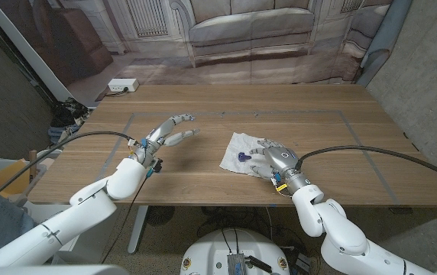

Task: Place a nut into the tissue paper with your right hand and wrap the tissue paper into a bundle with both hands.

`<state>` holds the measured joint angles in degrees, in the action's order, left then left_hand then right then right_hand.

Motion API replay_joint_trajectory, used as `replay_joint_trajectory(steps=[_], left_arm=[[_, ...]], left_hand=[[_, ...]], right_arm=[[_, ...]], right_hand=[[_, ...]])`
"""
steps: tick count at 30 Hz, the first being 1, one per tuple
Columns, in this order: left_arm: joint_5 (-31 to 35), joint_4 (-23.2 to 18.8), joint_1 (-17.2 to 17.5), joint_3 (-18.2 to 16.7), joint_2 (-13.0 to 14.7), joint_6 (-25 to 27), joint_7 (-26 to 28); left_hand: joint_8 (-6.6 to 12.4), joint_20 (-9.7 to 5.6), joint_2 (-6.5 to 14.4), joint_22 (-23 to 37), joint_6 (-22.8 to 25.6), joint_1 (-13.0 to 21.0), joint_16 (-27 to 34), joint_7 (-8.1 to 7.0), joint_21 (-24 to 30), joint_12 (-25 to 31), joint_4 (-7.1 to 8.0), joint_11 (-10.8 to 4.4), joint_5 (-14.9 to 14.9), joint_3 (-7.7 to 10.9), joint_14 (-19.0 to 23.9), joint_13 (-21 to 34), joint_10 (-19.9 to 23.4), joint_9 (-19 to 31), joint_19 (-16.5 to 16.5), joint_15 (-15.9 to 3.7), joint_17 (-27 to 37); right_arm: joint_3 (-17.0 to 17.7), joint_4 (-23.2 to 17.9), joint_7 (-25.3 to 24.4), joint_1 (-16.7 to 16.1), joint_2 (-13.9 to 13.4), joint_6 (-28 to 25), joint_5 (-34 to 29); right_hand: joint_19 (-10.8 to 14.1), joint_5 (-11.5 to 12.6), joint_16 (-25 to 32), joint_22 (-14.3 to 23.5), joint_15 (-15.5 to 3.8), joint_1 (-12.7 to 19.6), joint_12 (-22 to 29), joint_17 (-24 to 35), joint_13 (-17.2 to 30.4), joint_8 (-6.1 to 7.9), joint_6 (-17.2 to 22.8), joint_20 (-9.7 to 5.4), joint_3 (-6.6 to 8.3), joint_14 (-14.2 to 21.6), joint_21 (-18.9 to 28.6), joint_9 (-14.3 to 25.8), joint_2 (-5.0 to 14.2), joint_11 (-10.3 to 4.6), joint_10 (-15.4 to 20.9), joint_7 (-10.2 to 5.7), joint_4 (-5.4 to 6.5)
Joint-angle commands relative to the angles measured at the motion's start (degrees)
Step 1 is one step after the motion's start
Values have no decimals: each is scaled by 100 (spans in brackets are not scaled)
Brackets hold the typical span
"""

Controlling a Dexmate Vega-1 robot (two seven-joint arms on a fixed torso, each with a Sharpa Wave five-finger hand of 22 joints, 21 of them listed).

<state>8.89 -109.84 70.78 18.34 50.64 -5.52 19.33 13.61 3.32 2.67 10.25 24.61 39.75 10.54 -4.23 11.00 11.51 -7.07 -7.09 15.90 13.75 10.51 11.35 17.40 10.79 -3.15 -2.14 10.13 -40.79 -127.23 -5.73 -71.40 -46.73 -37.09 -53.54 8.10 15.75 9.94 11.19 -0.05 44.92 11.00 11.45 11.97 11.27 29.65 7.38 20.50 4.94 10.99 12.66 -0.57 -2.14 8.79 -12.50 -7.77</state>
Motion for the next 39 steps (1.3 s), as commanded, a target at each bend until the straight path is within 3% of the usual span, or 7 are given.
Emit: replay_joint_trajectory(steps=[1, 14, 28, 39], left_arm=[[904, -285, 95, 293, 104, 411, 176], [1515, -393, 27, 651, 107, 809, 129], [2165, -389, -190, 1069, 101, 1052, 27], [2454, -388, -289, 1222, 75, 1145, 40]], left_hand=[[38, -6, 2, 31, 109, 107, -11, -15, -7, 6, -86, -51, 0, 33, -33, 10, -14, 35, -79, -282, 16], [33, -44, -49, 32, 171, 353, -30, -96, -23, -8, -199, -142, 10, 92, -169, 19, -89, 37, -228, -339, 16], [15, -24, -100, 32, 173, 592, -20, -205, -11, -3, -268, -197, 22, 148, -239, 26, -127, 40, -297, -365, 16], [32, -33, -124, 32, 241, 752, -2, -238, -1, 12, -289, -244, 29, 190, -235, 31, -109, 43, -327, -374, 17]], right_arm=[[99, -125, 45, -185, -141, -129, 15], [271, -428, 93, -465, -394, -174, 170], [266, -272, -549, -707, -180, -179, 264], [138, -131, -342, -585, -183, -241, 315]], right_hand=[[-75, 55, 5, 10, 56, 72, -3, 17, 18, 8, -49, 35, 21, -110, -7, 25, -19, 12, -90, -6, -25], [-261, 67, 4, 6, 193, 59, -3, 11, 15, 15, -101, 161, 11, -337, -25, 22, -47, 88, -303, -3, -24], [-341, 79, 22, 3, 215, 51, 22, 7, 13, 29, -114, 216, 4, -417, -20, 25, -65, 88, -355, -3, -24], [-349, 96, 29, 1, 180, 77, 22, 4, 11, 28, -146, 220, 12, -465, -3, 27, -72, 89, -427, -5, -39]])
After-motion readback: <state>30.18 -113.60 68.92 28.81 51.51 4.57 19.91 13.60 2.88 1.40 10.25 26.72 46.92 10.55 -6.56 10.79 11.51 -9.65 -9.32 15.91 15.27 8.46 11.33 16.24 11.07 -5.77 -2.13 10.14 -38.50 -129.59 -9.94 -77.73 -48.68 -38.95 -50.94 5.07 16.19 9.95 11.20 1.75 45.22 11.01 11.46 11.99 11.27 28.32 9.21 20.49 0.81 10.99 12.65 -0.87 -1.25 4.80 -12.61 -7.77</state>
